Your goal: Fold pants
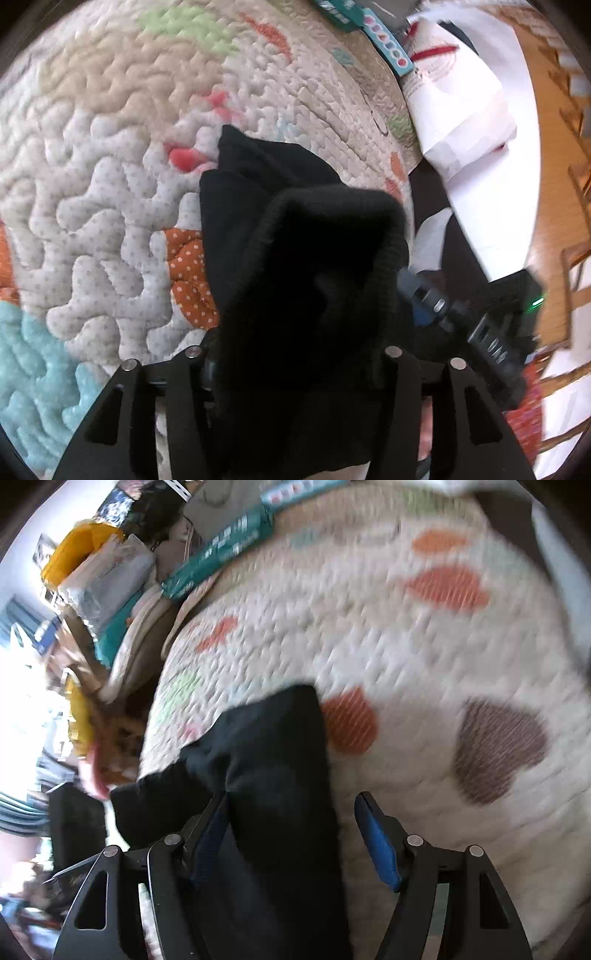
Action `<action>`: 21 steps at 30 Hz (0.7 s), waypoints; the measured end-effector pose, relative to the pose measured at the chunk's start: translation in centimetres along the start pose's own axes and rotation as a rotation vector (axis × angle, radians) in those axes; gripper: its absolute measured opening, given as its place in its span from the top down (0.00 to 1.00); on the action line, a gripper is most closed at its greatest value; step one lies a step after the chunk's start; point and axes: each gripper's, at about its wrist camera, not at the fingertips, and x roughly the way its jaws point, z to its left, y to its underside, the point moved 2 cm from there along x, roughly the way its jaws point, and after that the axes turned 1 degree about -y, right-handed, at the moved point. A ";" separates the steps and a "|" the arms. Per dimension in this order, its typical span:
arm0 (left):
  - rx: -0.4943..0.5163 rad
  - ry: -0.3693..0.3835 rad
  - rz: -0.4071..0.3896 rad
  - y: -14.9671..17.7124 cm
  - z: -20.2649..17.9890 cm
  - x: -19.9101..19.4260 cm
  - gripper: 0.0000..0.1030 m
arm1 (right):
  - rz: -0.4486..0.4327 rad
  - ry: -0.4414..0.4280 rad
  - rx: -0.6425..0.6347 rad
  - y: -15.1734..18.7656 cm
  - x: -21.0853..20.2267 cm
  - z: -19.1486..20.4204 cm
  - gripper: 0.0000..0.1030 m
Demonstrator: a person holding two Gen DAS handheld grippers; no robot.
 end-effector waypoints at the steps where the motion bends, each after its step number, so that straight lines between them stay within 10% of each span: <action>1: 0.028 -0.023 -0.006 0.2 -0.5 0.0 0.43 | -0.035 0.034 -0.026 -0.3 -0.7 0.4 0.28; 5: 0.071 -0.040 -0.032 0.6 -0.9 0.0 0.38 | -0.068 0.001 -0.178 -1.4 -2.5 4.1 0.28; 9: 0.037 -0.004 -0.051 0.6 -0.4 0.0 0.38 | 0.130 -0.111 -0.317 -1.5 -0.1 8.6 0.31; 15: 0.062 -0.021 -0.074 1.1 -0.8 0.2 0.37 | 0.346 0.110 -0.320 -4.1 8.8 9.5 0.40; 21: 0.028 0.017 -0.072 0.8 -0.6 0.3 0.33 | 0.306 0.144 -0.404 -6.4 8.1 11.6 0.36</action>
